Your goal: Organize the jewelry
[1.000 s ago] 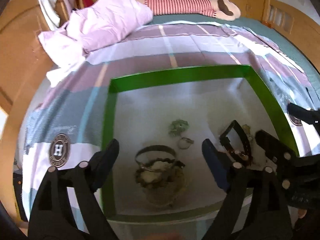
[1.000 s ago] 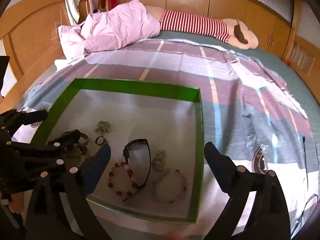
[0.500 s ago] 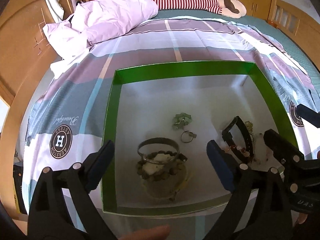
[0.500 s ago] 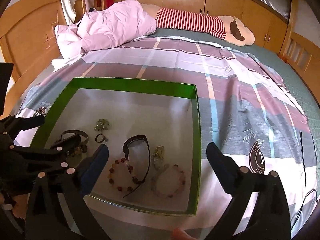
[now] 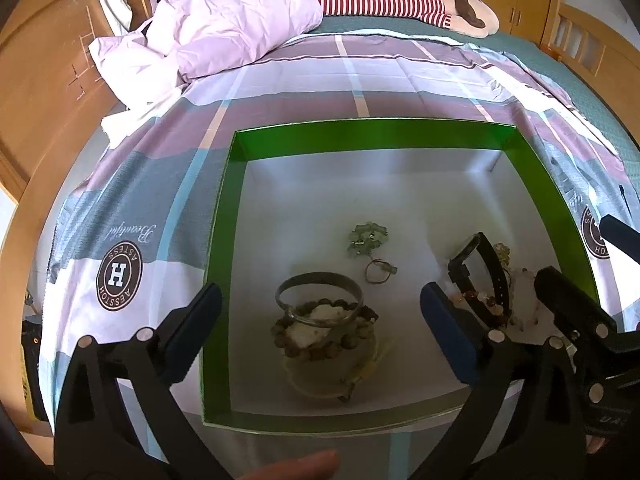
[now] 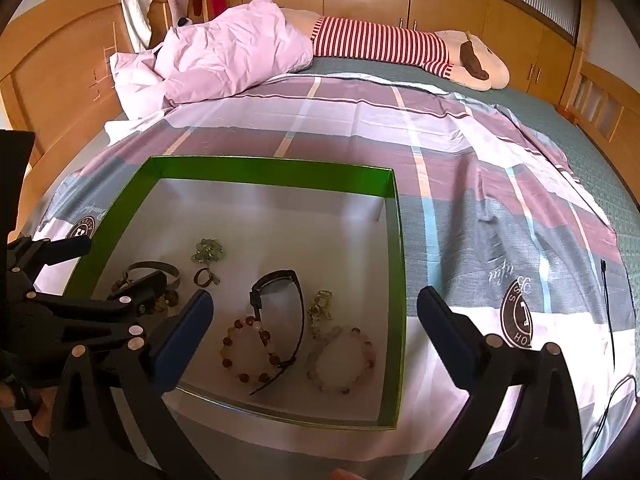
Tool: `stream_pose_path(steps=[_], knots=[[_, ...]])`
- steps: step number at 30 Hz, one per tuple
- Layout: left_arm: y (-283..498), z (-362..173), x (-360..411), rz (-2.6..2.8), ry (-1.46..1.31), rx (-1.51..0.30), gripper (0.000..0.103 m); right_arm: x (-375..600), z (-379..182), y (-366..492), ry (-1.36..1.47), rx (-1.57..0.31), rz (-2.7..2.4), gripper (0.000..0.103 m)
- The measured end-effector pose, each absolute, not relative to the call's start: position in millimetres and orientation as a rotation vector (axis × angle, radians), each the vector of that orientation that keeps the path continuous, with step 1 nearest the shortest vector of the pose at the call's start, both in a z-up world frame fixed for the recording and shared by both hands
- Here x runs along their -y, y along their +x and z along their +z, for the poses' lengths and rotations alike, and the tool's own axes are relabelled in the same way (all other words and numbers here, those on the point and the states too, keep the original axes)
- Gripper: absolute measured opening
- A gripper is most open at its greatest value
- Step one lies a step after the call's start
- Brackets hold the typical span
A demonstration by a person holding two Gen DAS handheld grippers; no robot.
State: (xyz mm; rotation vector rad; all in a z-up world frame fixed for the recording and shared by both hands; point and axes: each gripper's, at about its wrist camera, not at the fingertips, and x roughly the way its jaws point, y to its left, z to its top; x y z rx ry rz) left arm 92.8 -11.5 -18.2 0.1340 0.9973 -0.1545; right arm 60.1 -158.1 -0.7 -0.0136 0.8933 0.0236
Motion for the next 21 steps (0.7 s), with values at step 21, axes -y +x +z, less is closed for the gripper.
stream_pose_path(steps=[21], knots=[[95.2,-23.2,11.1,-0.139,0.142,-1.018,0.098,155.2,-2.2,61.1,-0.029,-0.897,0.016,0.099]])
